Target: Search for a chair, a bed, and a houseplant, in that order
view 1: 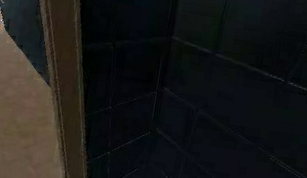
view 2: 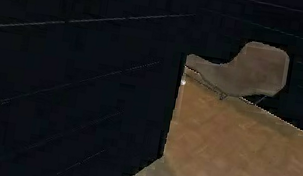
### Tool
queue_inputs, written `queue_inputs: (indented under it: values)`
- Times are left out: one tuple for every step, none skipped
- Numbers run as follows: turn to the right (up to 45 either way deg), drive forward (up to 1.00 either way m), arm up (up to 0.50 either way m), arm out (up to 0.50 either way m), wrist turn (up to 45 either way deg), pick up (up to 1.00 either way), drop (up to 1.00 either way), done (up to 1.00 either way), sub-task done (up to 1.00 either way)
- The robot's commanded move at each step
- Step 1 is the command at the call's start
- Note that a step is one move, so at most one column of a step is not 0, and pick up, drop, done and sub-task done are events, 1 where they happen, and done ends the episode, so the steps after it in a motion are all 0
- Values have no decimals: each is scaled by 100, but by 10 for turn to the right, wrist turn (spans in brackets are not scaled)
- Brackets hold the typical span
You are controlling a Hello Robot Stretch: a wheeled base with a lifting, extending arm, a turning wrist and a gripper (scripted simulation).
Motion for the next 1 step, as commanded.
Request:
queue_inputs:
  values:
    - [450,0,0,0,0,0,0,0,0]
